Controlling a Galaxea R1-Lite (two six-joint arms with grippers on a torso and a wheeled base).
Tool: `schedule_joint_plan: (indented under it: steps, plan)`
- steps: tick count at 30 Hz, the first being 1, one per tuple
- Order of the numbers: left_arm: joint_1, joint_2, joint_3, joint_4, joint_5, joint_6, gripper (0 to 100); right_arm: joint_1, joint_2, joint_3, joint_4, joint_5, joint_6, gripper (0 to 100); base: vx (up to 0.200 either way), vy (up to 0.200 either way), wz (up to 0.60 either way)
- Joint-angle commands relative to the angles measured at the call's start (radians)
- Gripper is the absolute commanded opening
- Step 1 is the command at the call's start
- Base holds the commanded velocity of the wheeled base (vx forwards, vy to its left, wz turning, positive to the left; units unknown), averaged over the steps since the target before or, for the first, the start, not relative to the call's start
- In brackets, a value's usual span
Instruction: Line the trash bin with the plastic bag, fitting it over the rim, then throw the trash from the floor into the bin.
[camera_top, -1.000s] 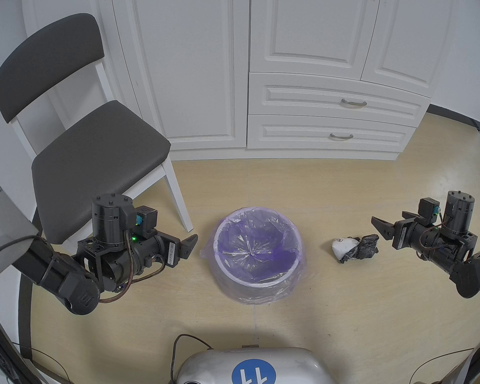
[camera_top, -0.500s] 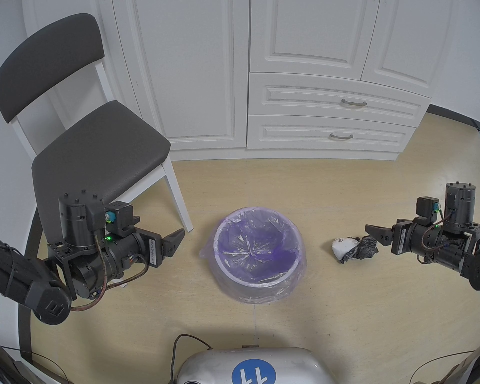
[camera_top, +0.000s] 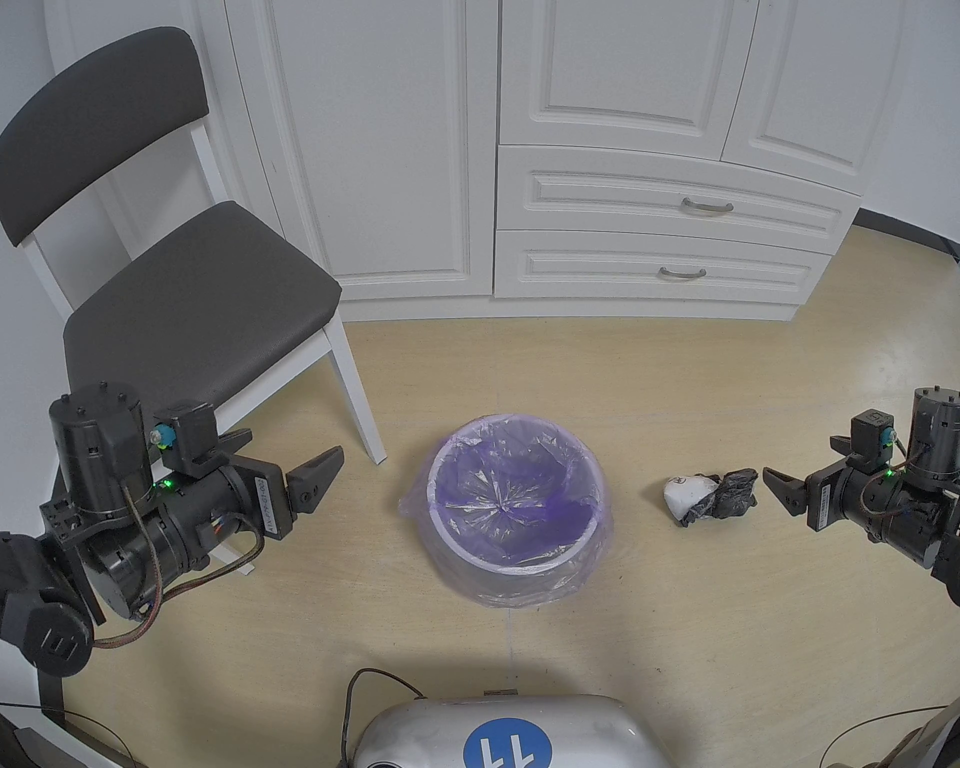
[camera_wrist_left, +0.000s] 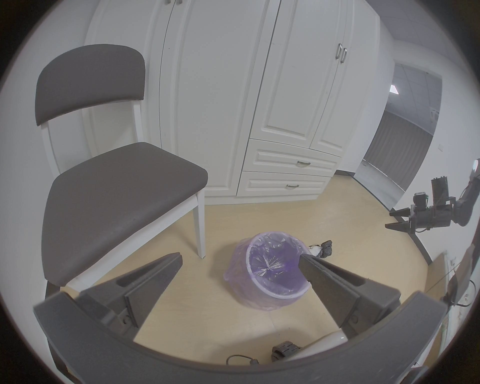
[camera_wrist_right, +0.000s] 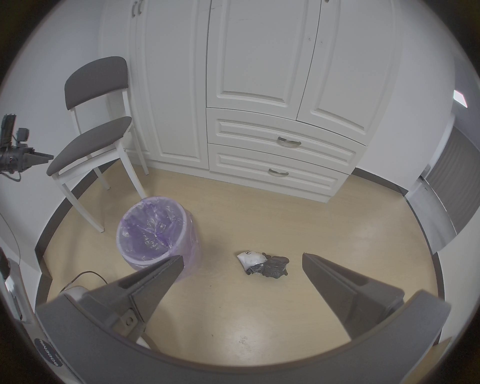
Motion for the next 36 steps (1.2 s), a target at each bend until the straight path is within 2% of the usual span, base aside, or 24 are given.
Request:
schedule_joint_plan:
  steps: [1, 4, 7, 10, 12, 17, 18, 26, 36]
  plan:
    - [-0.003, -0.066, 0.048, 0.0, 0.005, 0.001, 100, -0.027, 0.037, -0.018, -0.011, 0.006, 0.004, 100, 0.0, 0.0, 0.0]
    - [-0.003, -0.069, 0.07, 0.008, 0.037, 0.004, 100, -0.041, 0.04, -0.027, -0.004, 0.015, 0.009, 100, 0.0, 0.0, 0.0]
    - [-0.003, -0.068, 0.082, 0.023, 0.132, 0.007, 100, -0.051, 0.063, -0.072, 0.005, 0.017, 0.067, 100, 0.0, 0.0, 0.0]
    - [-0.003, -0.071, 0.086, 0.025, 0.169, 0.007, 100, -0.054, 0.088, -0.115, 0.019, 0.018, 0.133, 100, 0.0, 0.0, 0.0]
    - [-0.003, -0.086, 0.093, 0.025, 0.18, 0.006, 100, -0.067, 0.094, -0.124, 0.046, 0.02, 0.14, 100, 0.0, 0.0, 0.0]
    - [-0.004, -0.126, 0.097, 0.026, 0.181, 0.02, 100, -0.08, 0.083, -0.165, 0.169, 0.035, 0.145, 100, 0.0, 0.0, 0.0]
    - [-0.003, -0.138, 0.099, 0.025, 0.183, 0.047, 100, -0.082, 0.08, -0.176, 0.218, 0.041, 0.145, 100, 0.0, 0.0, 0.0]
    - [-0.004, -0.15, 0.116, 0.02, 0.181, 0.066, 100, -0.067, 0.037, -0.191, 0.353, 0.05, 0.137, 100, 0.0, 0.0, 0.0]
    - [-0.009, -0.154, 0.128, 0.011, 0.181, 0.069, 100, -0.087, 0.094, -0.197, 0.367, 0.07, 0.133, 100, 0.0, 0.0, 0.0]
